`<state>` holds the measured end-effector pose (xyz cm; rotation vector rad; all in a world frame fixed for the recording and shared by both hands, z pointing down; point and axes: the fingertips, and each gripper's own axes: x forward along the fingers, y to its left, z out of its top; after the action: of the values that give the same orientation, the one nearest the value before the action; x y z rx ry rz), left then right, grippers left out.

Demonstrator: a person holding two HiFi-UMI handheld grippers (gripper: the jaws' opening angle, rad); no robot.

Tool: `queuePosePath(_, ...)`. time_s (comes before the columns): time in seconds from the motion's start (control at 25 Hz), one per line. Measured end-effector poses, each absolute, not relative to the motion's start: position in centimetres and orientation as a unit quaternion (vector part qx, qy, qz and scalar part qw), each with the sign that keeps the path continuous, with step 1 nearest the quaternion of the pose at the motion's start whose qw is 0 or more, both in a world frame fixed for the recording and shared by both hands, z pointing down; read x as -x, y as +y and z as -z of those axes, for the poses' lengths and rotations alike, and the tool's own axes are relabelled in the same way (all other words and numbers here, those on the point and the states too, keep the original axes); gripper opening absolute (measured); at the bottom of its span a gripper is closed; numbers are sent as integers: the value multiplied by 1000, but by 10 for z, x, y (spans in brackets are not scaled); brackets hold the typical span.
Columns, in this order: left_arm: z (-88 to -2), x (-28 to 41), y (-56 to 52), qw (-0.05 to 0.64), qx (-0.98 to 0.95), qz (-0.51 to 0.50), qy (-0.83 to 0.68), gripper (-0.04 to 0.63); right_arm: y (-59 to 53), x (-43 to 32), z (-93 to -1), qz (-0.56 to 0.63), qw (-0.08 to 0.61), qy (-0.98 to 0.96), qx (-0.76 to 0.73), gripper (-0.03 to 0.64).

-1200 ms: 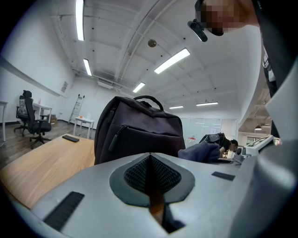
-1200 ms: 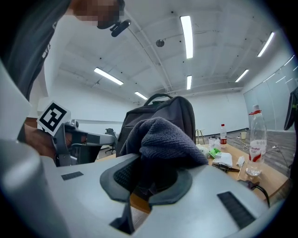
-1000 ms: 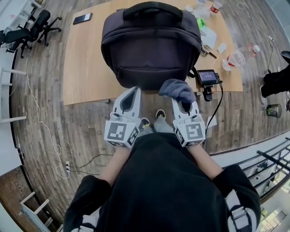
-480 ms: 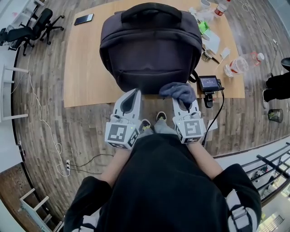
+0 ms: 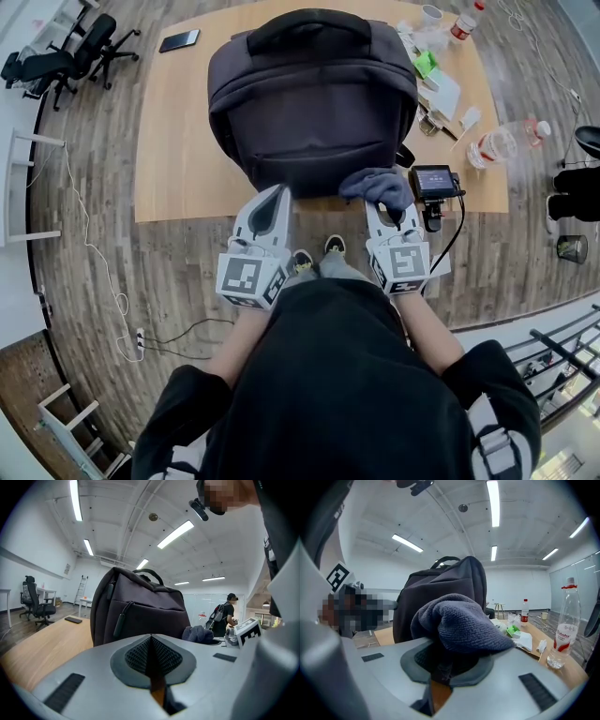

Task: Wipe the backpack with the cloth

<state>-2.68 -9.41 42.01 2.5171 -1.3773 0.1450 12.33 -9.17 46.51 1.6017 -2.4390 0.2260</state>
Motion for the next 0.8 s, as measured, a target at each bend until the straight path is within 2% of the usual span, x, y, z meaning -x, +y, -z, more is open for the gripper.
queuePosePath(0.56,-422,26,-111,129,-861,-66,-487,15,-82,-119,-433,-86,53,-852,-513,54)
queuePosePath(0.8,-422,26,-111,131,-875,-65,-463,15,-85,-115,-390,-83,9,-851,-519,54)
